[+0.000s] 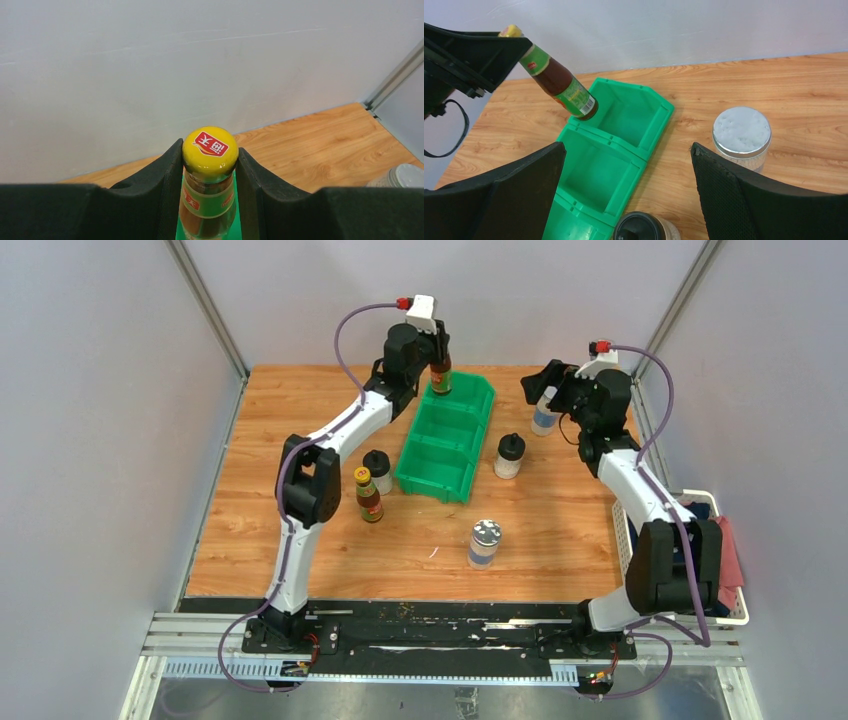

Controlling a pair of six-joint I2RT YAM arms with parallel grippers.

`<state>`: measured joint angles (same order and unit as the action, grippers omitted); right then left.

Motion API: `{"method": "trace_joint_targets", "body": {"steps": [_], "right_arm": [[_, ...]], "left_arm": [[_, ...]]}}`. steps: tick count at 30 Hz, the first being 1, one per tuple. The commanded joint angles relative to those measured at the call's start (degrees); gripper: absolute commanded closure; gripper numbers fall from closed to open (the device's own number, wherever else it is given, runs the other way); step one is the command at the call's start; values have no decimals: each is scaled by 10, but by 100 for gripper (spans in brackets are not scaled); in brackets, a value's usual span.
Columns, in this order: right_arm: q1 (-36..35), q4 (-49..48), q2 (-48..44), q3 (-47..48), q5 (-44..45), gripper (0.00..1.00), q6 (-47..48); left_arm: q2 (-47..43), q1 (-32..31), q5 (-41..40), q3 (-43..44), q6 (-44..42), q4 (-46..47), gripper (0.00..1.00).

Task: Organize the condiment bottles
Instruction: Place the bottle in the storage box.

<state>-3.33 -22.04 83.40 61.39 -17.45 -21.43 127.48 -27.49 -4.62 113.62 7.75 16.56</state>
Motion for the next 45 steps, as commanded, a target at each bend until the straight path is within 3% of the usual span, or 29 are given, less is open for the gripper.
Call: {"method": "trace_joint_targets", "body": {"steps": [1,19,45], "right_arm": [[6,7,15,29,2,0,15],[6,9,69,63,-9,0,20],[6,-1,82,66,-24,0,11]], "left_arm": [[17,7,32,50,23,80,100],[86,23,86,77,34,144,100],[95,22,131,42,-50,156,100]]}}
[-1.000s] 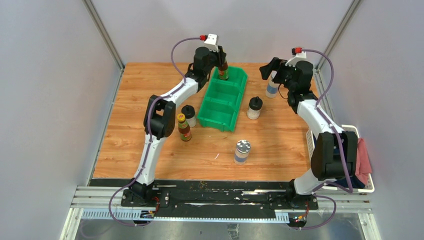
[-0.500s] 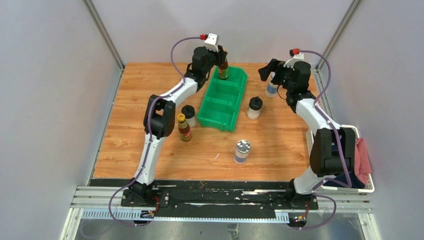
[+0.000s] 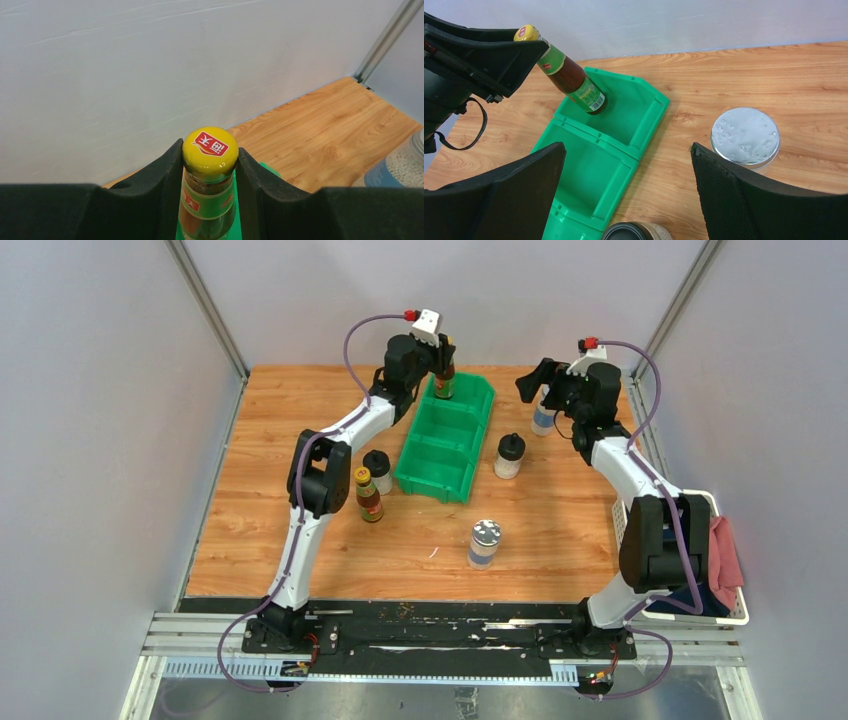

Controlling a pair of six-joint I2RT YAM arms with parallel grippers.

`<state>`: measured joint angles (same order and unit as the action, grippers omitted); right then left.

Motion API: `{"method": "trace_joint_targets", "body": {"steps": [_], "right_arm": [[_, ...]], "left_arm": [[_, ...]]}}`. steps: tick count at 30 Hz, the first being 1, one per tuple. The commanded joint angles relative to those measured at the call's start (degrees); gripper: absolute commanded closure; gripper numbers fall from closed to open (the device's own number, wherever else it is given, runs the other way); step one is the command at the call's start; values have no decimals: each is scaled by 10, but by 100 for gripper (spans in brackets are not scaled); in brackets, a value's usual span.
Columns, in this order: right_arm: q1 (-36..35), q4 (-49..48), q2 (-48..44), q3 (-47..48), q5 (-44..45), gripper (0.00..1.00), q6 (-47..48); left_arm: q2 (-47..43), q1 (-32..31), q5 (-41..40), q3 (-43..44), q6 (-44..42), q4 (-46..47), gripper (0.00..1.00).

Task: Organize the condiment bottles
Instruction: Place the bottle in the storage box.

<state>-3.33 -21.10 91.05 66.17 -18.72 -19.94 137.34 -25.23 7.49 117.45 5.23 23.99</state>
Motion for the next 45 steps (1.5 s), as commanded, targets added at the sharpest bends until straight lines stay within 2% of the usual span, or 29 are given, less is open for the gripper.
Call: {"method": "trace_joint_targets", "body": {"steps": [1,45], "right_arm": [[6,-10,5,18,-11,0,-4],[6,-13,13,16,-21,0,-5]], "left_arm": [[-4,-1,10,3,-28,81,100],[9,-3,-7,-39,-29,129,100]]}}
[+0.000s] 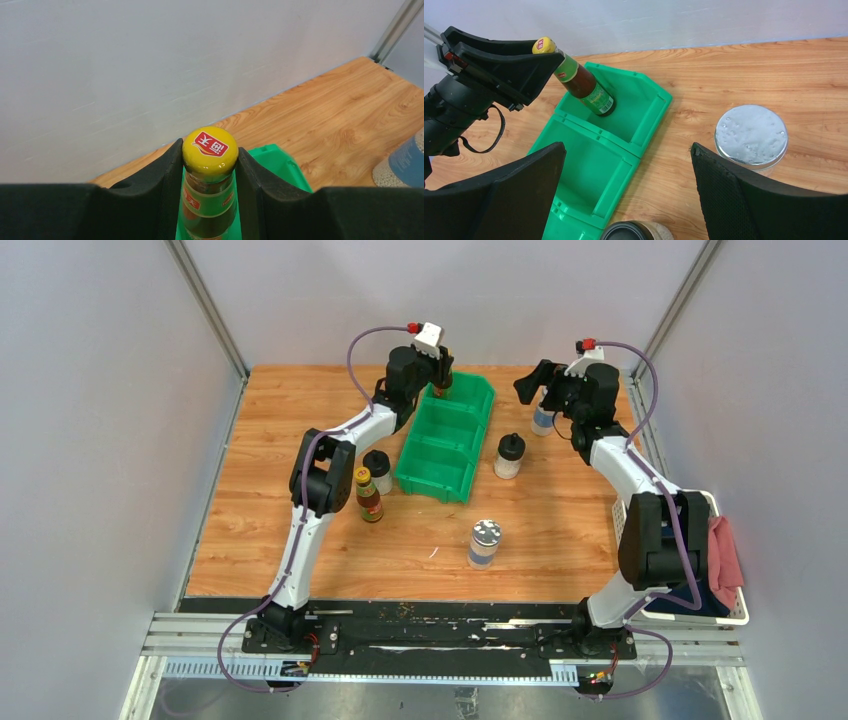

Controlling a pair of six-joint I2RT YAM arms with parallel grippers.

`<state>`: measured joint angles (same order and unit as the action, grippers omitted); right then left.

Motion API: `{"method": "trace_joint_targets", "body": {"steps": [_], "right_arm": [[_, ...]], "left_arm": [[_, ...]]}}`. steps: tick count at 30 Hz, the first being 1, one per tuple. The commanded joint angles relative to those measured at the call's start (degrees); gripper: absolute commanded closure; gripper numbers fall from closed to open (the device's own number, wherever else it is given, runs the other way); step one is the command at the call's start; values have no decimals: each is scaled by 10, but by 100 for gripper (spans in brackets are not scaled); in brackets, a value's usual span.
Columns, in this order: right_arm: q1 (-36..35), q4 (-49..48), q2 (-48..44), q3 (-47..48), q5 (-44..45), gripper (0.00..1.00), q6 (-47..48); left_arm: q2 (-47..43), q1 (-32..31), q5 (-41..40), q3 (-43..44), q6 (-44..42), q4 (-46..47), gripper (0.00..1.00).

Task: Organize the condiment bottles
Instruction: Place the bottle in the storage box.

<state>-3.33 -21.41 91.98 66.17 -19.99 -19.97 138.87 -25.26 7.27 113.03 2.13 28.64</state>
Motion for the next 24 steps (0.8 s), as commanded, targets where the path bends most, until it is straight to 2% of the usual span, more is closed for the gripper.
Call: {"method": "trace_joint_targets", "body": {"steps": [1,9,20,24], "right_arm": [[6,-10,4,16,-8,0,-5],[6,-11,6,17,-13,0,-6],[6,-10,8,18,-15,0,-6],[7,-11,9,18,-17,0,-7]], "left_arm": [[-6,-3,-6,6,2,83,100],[-7,-5,-19,1,1,83,100],[-8,-5,-34,-2,3,83,46],[-7,-5,-34,-2,4,84,29]]}}
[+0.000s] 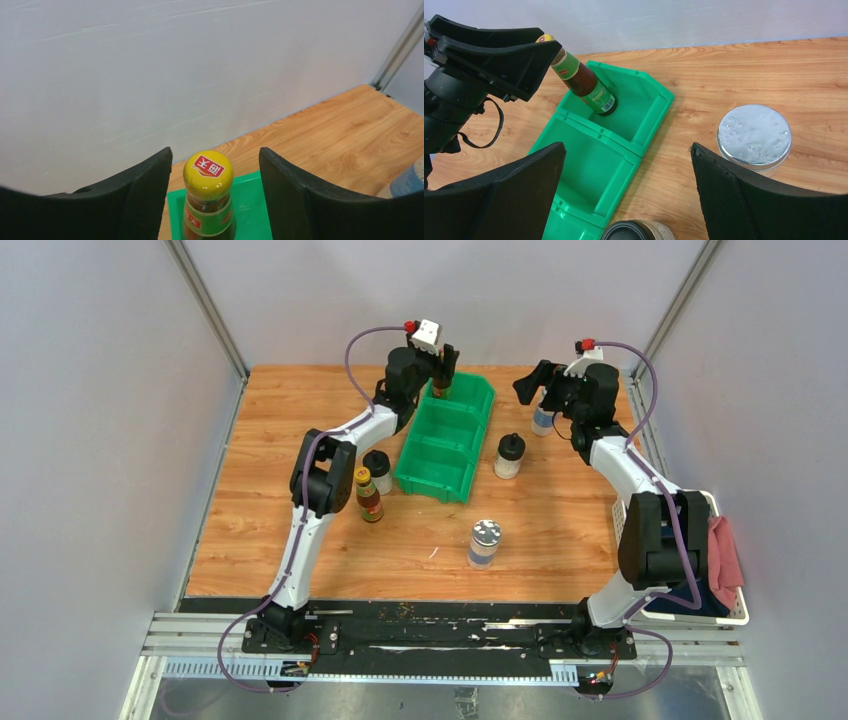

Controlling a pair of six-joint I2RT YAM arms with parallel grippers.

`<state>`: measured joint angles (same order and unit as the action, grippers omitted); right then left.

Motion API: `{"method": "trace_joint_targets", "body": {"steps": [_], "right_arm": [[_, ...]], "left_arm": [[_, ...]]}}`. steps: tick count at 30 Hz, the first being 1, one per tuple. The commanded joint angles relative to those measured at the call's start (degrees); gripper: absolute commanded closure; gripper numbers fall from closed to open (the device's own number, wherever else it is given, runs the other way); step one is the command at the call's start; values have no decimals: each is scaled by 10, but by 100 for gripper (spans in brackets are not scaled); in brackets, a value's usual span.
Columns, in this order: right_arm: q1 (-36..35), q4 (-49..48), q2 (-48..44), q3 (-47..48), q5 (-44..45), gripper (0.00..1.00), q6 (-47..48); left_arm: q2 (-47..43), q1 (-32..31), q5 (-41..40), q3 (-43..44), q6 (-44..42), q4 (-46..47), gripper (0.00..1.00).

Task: Organize the condiment bottles
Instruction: Place the bottle in the storage box, then pick up the bottle from the center of the board.

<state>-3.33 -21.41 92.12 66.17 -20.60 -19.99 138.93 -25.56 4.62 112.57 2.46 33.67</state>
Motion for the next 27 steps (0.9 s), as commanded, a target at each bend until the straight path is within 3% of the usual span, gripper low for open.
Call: {"method": "trace_joint_targets", "body": {"steps": [1,15,27], "right_arm": [[6,-11,8,19,-11,0,-6],[6,3,6,28,-9,0,0],[2,76,-66,38,-25,0,54]], "left_arm": [[-8,-2,-8,4,1,33,26],[-36,-4,-14,-12,5,33,9],[-218,-38,-45,-139,-23,-5,3]]}}
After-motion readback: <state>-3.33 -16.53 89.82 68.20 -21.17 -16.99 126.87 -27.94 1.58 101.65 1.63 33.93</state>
